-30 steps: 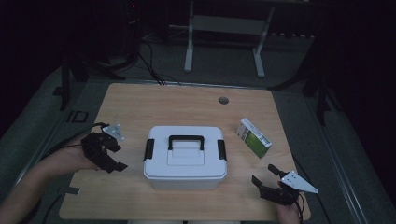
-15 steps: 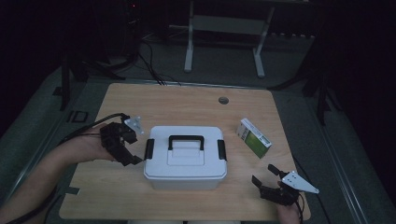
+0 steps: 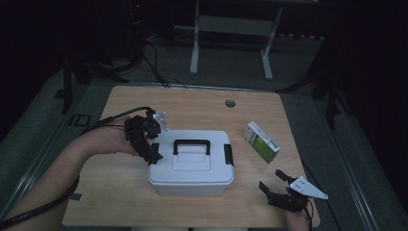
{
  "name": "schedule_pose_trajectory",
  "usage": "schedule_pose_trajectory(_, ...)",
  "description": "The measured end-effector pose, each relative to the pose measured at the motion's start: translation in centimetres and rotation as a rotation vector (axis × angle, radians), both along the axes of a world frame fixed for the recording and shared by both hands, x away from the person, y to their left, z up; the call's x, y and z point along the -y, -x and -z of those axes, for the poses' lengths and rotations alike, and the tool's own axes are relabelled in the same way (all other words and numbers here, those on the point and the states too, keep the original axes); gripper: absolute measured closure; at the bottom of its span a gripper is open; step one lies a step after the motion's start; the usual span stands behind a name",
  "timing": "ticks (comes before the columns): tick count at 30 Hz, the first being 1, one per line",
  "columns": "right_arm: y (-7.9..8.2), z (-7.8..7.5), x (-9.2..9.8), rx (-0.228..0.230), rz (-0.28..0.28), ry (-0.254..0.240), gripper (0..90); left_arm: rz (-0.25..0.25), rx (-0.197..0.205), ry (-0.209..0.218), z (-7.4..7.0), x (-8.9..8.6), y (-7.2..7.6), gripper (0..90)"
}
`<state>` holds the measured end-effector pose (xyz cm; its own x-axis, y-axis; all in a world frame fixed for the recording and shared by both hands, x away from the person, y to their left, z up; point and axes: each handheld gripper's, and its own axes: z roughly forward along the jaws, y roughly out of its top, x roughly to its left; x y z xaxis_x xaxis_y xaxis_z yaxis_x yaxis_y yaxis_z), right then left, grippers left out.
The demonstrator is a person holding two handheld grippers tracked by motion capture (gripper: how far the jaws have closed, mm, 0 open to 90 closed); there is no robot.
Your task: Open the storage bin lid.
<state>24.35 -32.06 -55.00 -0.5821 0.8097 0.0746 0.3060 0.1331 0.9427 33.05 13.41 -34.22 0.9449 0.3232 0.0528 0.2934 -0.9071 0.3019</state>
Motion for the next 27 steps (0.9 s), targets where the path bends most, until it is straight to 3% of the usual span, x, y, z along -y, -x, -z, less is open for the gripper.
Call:
schedule_pose_trajectory(10,0.0,0.0,0.0,-0.002,-0.007,-0.001,14.1,0.030,-0.022,-0.025,0.1,2.9,-1.2,25.8)
schedule_pose_trajectory(19,0.0,0.0,0.1,-0.007,-0.008,-0.008,14.1,0.086,0.011,-0.054,0.0,4.6,-1.9,25.9)
schedule_pose_trajectory(27,0.0,0.1,0.0,-0.009,-0.016,-0.001,14.1,0.136,0.005,-0.080,0.0,6.5,-2.4,25.9)
